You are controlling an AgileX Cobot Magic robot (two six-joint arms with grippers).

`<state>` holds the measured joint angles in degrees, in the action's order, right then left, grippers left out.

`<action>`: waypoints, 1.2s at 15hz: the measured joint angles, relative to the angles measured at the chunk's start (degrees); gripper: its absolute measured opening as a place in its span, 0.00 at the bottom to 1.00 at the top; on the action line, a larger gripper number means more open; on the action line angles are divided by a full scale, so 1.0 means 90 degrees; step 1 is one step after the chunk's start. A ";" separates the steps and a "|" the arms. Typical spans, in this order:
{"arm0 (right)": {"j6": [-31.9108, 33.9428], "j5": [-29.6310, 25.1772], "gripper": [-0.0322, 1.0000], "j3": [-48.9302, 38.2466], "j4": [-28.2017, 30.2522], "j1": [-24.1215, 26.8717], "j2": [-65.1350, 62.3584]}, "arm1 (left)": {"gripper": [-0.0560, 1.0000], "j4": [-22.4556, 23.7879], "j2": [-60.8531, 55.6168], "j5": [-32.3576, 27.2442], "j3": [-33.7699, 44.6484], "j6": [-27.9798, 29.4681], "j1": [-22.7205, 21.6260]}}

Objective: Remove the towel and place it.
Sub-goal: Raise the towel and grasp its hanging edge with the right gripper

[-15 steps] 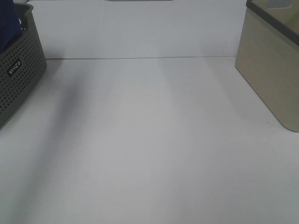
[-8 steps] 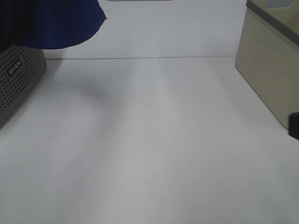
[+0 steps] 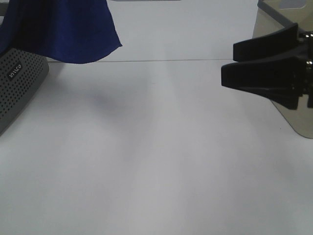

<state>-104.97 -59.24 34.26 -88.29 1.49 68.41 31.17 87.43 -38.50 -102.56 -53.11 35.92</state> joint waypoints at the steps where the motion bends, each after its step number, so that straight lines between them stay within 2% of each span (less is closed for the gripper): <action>1: -0.0267 -0.0153 0.76 0.0255 -0.0121 0.0000 0.0560 | 0.05 -0.0013 0.0000 -0.0095 0.0000 0.0000 0.0146; 4: -0.0579 -0.0586 0.76 0.1184 -0.0337 -0.0051 0.1948 | 0.05 -0.0038 0.0000 -0.0261 0.0000 -0.0006 0.0560; 6: -0.0688 -0.0598 0.77 0.1719 -0.0477 -0.0490 0.2706 | 0.05 -0.0032 0.0000 -0.0388 0.0000 -0.0006 0.0751; 9: -0.0770 -0.0293 0.80 0.2534 -0.0579 -0.1362 0.3482 | 0.05 -0.0032 0.0000 -0.0516 0.0000 -0.0006 0.0980; 12: -0.0777 0.0025 0.80 0.3234 -0.0579 -0.1891 0.3915 | 0.05 -0.0032 -0.0006 -0.0605 0.0000 -0.0006 0.1197; 15: -0.0777 -0.0216 0.80 0.3495 -0.0535 -0.2101 0.4106 | 0.05 -0.0051 -0.0006 -0.0643 0.0000 -0.0006 0.1273; 18: -0.0751 -0.0369 0.80 0.3527 -0.0121 -0.2483 0.4227 | 0.05 -0.0057 -0.0006 -0.0707 0.0000 -0.0006 0.1299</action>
<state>-111.73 -62.57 66.00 -89.38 -20.86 106.46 30.65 87.38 -44.86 -102.56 -53.17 47.61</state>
